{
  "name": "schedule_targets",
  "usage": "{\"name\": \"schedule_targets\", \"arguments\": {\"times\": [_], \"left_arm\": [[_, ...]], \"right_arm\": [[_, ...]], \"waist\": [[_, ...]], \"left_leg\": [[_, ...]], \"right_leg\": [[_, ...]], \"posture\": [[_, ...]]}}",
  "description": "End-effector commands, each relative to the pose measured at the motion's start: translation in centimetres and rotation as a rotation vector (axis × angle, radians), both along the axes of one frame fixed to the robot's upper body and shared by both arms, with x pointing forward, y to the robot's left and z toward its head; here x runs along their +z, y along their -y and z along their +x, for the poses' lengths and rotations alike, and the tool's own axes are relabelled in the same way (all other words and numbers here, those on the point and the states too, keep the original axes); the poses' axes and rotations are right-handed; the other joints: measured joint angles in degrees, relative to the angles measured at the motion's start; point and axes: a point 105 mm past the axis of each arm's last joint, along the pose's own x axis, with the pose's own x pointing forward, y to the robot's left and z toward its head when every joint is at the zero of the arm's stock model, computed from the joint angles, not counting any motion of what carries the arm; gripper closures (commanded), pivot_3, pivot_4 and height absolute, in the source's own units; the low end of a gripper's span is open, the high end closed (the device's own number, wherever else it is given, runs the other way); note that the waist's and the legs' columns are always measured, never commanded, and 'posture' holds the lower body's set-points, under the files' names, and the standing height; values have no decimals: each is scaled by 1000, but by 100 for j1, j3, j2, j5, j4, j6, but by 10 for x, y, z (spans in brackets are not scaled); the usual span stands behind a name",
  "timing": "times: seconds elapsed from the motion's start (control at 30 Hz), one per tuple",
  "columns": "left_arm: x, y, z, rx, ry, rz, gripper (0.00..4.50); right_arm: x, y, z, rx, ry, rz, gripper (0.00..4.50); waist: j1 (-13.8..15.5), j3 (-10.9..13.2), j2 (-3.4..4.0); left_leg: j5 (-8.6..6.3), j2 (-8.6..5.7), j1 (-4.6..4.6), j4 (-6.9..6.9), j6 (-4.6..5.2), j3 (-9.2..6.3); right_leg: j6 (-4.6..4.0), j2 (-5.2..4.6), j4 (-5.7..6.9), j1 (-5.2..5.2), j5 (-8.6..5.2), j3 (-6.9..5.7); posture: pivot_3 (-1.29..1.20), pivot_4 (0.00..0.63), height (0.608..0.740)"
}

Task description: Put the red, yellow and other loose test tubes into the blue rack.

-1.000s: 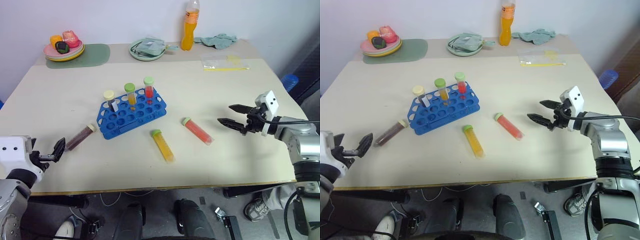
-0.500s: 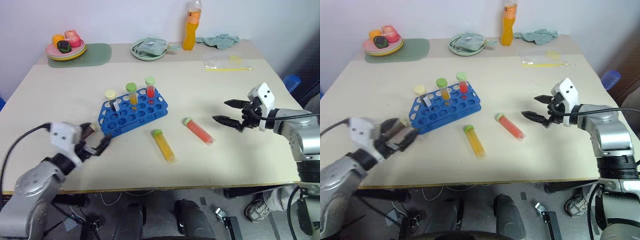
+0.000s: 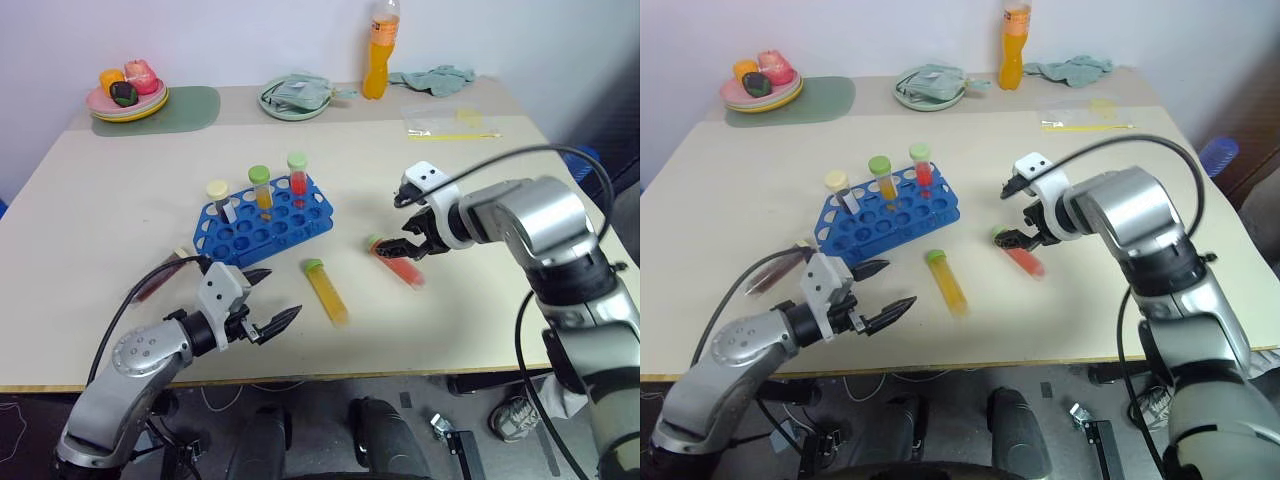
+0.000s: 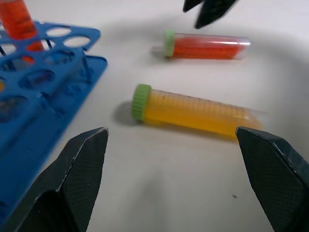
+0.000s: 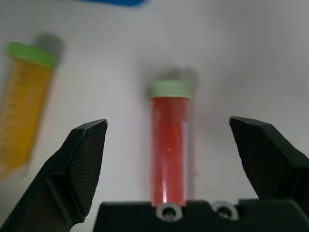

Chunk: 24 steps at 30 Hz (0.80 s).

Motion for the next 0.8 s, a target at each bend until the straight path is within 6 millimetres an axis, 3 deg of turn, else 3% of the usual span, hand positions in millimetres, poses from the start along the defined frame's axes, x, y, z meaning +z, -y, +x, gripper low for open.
{"name": "schedule_targets", "arguments": {"times": [0.03, 0.37, 0.5, 0.63, 0.67, 0.8], "left_arm": [[9, 4, -4, 5, 60, -8, 154], [10, 7, -12, 27, 61, -22, 154], [9, 8, -11, 29, 61, -26, 0], [10, 8, -10, 31, 64, -28, 0], [10, 8, -10, 31, 65, -29, 0], [11, 7, -9, 42, 70, -26, 0]], "right_arm": [[2, -4, 5, -29, -13, -51, 0], [-16, -13, 10, -40, -69, -119, 0], [-18, -14, 12, -42, -68, -128, 1257], [-15, -16, 9, -27, -70, -122, 3400], [-13, -18, 8, -19, -69, -113, 3746], [7, -30, 2, 55, -17, 9, 3746]], "waist": [[-7, 0, 0], [-37, 0, 1], [-38, 0, 1], [-38, 0, 1], [-39, 0, 1], [-39, 1, 2]], "left_leg": [[0, 0, 0, 0, 0, 0], [0, 1, 1, 0, 1, 1], [0, 1, 1, 0, 1, 1], [0, 1, 1, 0, 1, 1], [0, 1, 1, 0, 1, 1], [-1, 1, 1, -1, 1, 1]], "right_leg": [[0, 0, 0, 0, 0, 0], [1, 3, 4, -2, 0, 0], [1, 4, 4, -2, 0, 0], [1, 4, 4, -2, 0, 0], [1, 4, 4, -2, 0, 0], [1, 4, 4, -3, 0, 0]], "posture": [[0, 150, 740], [0, 150, 740], [0, 150, 740], [0, 150, 740], [0, 150, 740], [0, 150, 740]]}}
